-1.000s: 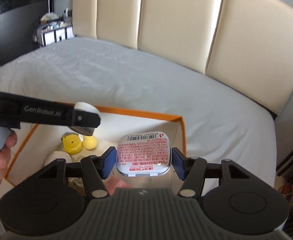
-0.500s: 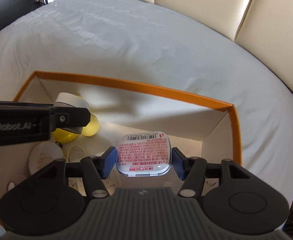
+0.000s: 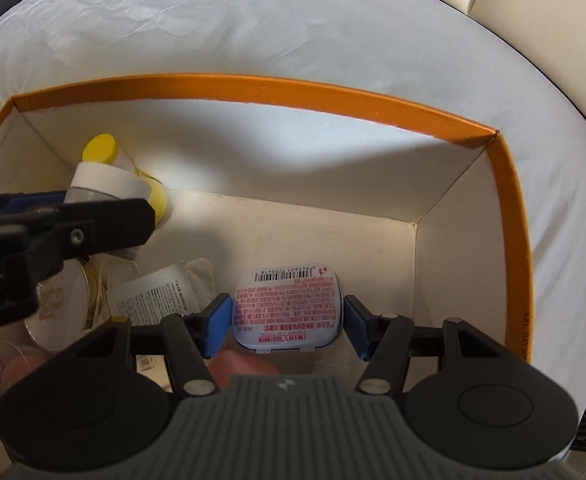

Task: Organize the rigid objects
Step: 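Lower grey jar into orange box with left tool while right tool drops tin inside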

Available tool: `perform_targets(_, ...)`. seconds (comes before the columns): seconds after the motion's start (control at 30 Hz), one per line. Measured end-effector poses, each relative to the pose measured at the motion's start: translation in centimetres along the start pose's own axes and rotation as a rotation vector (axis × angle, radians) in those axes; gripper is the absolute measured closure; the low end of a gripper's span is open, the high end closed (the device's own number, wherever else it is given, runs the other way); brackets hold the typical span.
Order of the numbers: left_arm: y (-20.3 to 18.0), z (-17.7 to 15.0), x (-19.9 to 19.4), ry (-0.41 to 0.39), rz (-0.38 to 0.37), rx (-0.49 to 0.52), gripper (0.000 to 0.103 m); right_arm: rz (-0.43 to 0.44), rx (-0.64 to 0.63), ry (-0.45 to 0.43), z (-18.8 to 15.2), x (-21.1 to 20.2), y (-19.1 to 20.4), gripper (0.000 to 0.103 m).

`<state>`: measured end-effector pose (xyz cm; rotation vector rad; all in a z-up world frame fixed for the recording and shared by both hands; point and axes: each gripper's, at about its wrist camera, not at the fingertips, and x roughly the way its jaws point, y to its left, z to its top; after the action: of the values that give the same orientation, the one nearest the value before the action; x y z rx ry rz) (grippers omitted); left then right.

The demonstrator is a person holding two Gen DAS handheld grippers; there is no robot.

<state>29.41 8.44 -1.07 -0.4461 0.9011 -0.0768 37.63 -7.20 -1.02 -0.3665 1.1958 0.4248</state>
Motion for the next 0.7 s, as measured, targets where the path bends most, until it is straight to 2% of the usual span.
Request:
perform_targets(0.13,-0.3,-0.1,0.4,0.011,0.003,0.004,0.056,0.002,-0.009,0.003,-0.2,-0.3,-0.1,0.043)
perform_targets(0.33,-0.9,0.0,0.9,0.025,0.01,0.002,0.056,-0.009,-0.066,-0.043,-1.3,-1.2,-0.2,0.04)
perform_targets(0.47,-1.9,-0.3,0.5,0.055,0.016,0.061,0.056,-0.013,-0.067,-0.057,-1.7,-1.6,-0.3,0.04)
perform_targets(0.7,-2.5,-1.3,-0.5,0.129,-0.013,0.112,0.056,-0.02,-0.012,-0.175,-4.3,-4.3,-1.0,0.04)
